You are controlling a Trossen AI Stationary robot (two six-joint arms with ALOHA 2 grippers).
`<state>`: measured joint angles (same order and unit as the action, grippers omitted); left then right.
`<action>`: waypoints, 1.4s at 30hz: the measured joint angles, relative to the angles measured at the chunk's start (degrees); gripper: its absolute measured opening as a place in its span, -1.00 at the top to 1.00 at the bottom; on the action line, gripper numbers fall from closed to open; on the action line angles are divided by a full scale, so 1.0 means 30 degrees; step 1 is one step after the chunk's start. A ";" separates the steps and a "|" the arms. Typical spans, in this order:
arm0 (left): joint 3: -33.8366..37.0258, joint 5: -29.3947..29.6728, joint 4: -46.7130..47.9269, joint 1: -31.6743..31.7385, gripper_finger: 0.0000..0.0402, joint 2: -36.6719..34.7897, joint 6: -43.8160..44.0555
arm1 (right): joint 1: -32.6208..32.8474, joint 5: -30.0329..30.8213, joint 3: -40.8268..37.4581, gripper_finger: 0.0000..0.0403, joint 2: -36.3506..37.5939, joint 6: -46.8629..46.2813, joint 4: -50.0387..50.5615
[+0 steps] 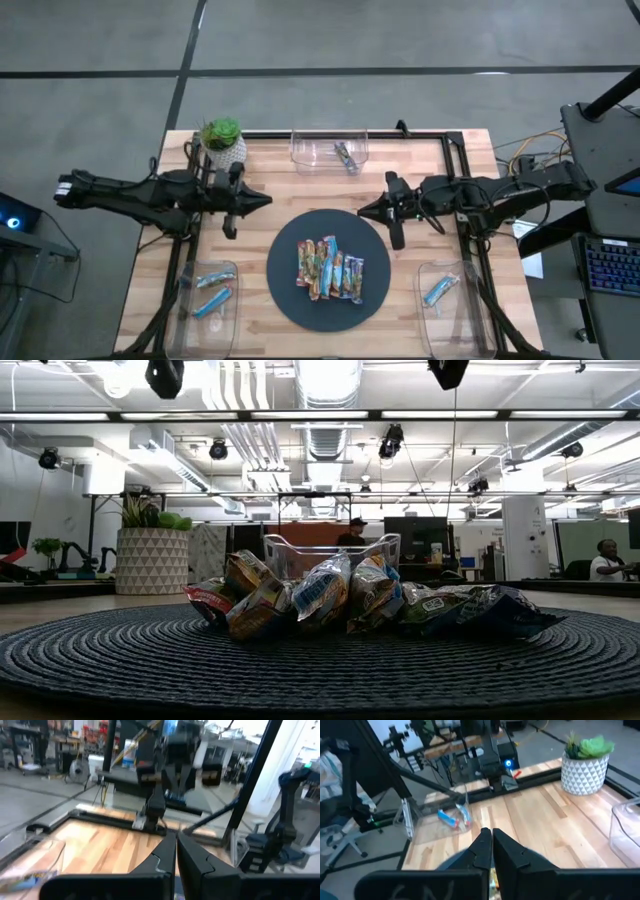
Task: Pick and place Granola Bars by type
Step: Put the yellow granola bar into the bottom right transparent bin
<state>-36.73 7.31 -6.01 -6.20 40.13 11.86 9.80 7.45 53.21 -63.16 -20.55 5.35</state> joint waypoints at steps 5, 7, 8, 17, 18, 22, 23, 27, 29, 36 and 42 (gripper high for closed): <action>-0.1391 -0.0295 0.0642 0.0000 1.00 0.1051 -0.0706 | 0.0015 -0.0004 0.0000 0.96 0.0000 -0.0316 0.1158; -0.2219 -0.0971 0.1191 0.0007 1.00 0.1556 -0.1151 | 0.0015 0.0004 0.0000 0.96 0.0000 -0.0715 0.1455; -0.2697 -0.1320 0.1538 0.0007 1.00 0.1857 -0.1430 | 0.0015 0.0004 0.0000 0.96 0.0000 -0.0747 0.1543; -0.5880 -0.1778 0.3969 0.0007 0.80 0.4345 -0.2334 | 0.0015 0.0004 0.0000 0.96 0.0000 -0.1028 0.1578; -0.6056 -0.1778 0.4010 0.0007 0.74 0.4485 -0.2334 | 0.0015 0.0004 0.0000 0.96 0.0006 -0.1172 0.1578; -0.6561 -0.1781 0.4039 0.0007 0.49 0.4918 -0.2333 | 0.0015 0.0004 0.0000 0.96 0.0015 -0.1846 0.1578; -0.6616 -0.1785 0.4017 0.0007 0.42 0.4967 -0.2327 | 0.0015 0.0001 0.0000 0.96 0.0015 -0.1881 0.1578; -0.6667 -0.1785 0.4053 0.0007 0.22 0.5305 -0.2327 | 0.0015 0.0004 0.0000 0.96 0.0015 -0.1883 0.1570; -0.6667 -0.1780 0.4044 0.0007 0.16 0.5522 -0.2327 | 0.0015 0.0003 0.0000 0.96 0.0015 -0.1883 0.1570; -0.6775 -0.2258 0.4460 -0.0145 0.12 0.6207 -0.2404 | 0.0015 -0.0002 0.0000 0.96 0.0016 -0.1981 0.1570; -0.8785 -0.2295 0.7872 -0.0204 0.12 0.7007 -0.2422 | 0.0015 0.0003 0.0000 0.96 0.0022 -0.2022 0.1570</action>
<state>-63.09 0.43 17.61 -6.81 61.15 4.60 9.85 7.46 53.21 -63.09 -26.61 10.07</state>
